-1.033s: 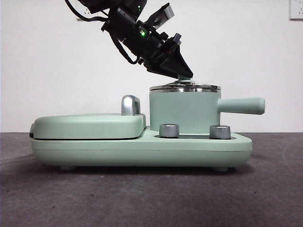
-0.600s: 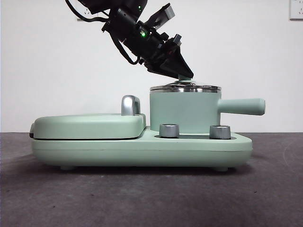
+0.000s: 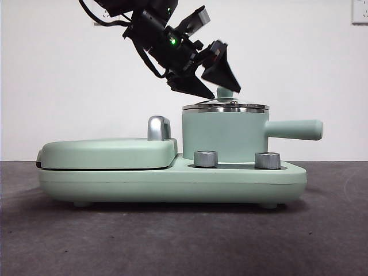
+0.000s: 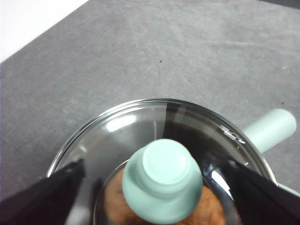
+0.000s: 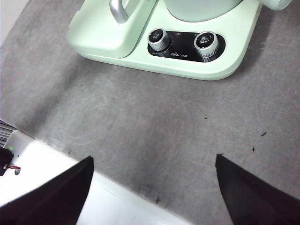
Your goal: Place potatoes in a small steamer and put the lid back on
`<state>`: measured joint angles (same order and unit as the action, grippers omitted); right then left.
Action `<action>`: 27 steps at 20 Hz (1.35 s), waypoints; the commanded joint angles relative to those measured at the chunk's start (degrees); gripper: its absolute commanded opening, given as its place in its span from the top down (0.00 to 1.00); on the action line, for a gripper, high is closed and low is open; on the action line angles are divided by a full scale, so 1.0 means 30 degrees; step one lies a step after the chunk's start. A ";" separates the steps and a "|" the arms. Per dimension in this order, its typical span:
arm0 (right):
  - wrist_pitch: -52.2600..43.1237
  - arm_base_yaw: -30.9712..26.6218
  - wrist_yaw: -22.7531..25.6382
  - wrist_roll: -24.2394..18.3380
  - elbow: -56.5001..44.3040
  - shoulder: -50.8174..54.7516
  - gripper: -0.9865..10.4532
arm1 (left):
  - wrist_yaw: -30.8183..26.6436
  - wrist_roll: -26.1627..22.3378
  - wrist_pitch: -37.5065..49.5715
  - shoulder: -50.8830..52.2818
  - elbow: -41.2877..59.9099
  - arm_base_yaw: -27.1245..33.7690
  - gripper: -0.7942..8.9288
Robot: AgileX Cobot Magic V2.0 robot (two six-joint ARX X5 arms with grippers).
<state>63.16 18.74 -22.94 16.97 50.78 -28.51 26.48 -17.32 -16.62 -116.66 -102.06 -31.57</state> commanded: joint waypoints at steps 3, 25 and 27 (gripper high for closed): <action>-0.0197 0.0087 -0.0066 0.0131 0.0138 -0.0066 0.56 | 0.0022 0.1953 -0.1610 0.0270 -0.2062 -0.0102 0.36; -0.2535 0.0087 -0.0423 0.0131 0.0138 -0.0066 0.56 | 0.0029 0.2659 -2.0786 0.8685 -0.5523 -0.0095 0.38; -0.3024 0.0087 -0.0372 0.0087 0.0138 -0.0066 0.56 | 0.0029 0.2980 -2.1012 0.9843 -0.4736 -0.0095 0.40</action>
<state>54.83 18.74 -23.99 16.97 50.78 -28.51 26.50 -9.39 -79.77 -86.78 -116.09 -31.57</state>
